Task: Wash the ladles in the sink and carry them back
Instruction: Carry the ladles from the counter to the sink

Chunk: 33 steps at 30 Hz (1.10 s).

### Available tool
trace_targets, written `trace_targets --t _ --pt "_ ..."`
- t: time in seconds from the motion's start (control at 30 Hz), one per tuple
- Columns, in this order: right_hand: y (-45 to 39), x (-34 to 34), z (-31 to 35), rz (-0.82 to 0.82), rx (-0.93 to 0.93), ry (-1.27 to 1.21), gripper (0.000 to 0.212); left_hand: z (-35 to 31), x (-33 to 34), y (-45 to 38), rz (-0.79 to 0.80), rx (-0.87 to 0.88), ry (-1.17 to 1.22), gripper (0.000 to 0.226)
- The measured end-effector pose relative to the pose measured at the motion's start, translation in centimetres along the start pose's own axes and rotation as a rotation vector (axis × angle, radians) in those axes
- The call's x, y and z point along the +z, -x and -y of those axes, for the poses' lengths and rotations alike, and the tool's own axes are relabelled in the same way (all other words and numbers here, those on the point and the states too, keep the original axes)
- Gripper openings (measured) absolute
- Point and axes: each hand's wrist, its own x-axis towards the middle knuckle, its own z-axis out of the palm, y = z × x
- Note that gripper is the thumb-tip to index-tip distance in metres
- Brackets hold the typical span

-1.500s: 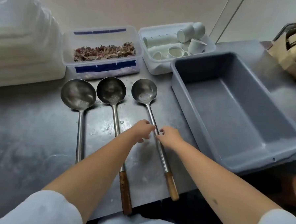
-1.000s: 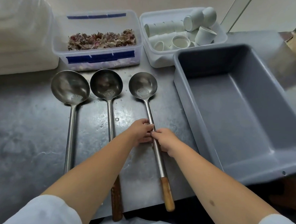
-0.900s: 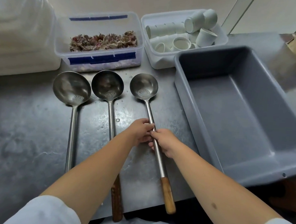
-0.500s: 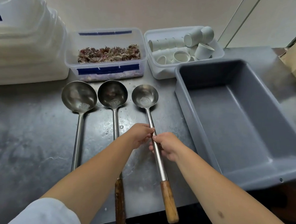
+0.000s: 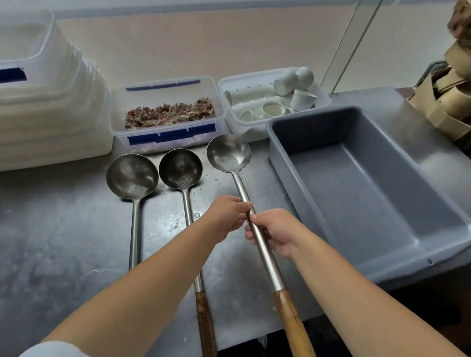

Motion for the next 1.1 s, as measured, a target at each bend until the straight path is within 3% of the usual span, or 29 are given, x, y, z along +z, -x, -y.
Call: trace_targets --t 0.33,0.67,1.1 --pt "7.4 -1.4 0.4 -0.146 -0.136 -0.062 0.021 -3.5 3.8 4.6 0.192 0.116 -0.17 0.018" --pt "17.2 -7.0 -2.8 -0.341 -0.236 -0.247 0.026 -3.5 14.2 9.6 0.433 0.122 -0.303 0.021" --pt "37.2 -16.5 -17.8 -0.689 -0.287 -0.525 0.025 6.7 34.3 24.1 0.764 0.068 -0.516 0.015"
